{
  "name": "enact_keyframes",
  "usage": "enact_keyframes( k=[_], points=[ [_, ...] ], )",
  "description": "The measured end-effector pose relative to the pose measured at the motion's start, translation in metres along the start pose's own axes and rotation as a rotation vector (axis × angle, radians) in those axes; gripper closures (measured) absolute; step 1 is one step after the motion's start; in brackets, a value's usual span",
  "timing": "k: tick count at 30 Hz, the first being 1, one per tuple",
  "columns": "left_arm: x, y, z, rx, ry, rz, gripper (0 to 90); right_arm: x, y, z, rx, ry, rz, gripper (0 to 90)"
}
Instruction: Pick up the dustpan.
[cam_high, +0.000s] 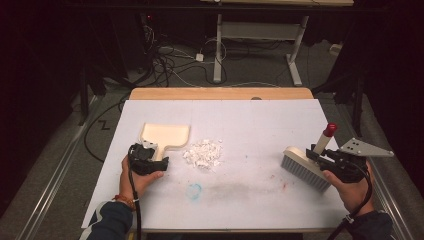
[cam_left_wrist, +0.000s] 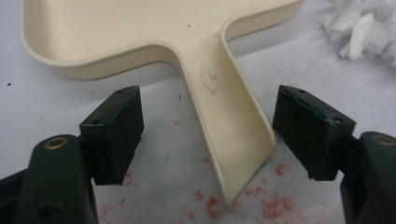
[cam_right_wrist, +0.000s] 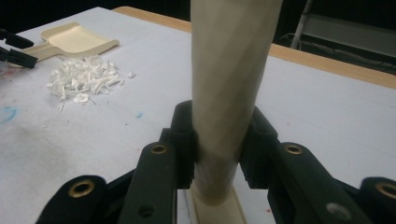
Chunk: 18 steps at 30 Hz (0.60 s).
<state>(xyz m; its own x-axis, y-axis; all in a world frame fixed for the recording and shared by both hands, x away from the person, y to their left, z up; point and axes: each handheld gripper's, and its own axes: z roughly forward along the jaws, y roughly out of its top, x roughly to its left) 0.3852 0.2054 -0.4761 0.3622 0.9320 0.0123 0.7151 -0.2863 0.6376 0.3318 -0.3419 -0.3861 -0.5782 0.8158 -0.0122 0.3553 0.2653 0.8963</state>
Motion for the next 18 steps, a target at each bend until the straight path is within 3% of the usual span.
enact_keyframes(
  k=[2,8,11,12,18],
  points=[
    [0.0004,0.0014,0.0019,-0.010,-0.007,-0.001,26.4,-0.0001,0.0001,-0.0001,-0.001,0.002,0.000,71.0],
    [0.0000,0.0021,0.0059,-0.050,-0.038,-0.020,46.6,0.0002,0.0015,0.0007,-0.007,0.011,0.001,71.0],
    [0.0008,0.0026,0.0065,-0.053,-0.038,-0.023,50.6,0.0001,0.0018,0.0005,-0.014,0.012,0.006,71.0],
    [0.0017,0.0023,0.0057,-0.053,-0.035,-0.026,59.0,-0.0001,0.0019,0.0001,-0.016,0.014,0.004,71.0],
    [0.0040,0.0025,0.0040,-0.044,-0.040,-0.010,62.7,-0.0011,0.0014,-0.0002,-0.015,0.015,0.011,71.0]
  ],
)
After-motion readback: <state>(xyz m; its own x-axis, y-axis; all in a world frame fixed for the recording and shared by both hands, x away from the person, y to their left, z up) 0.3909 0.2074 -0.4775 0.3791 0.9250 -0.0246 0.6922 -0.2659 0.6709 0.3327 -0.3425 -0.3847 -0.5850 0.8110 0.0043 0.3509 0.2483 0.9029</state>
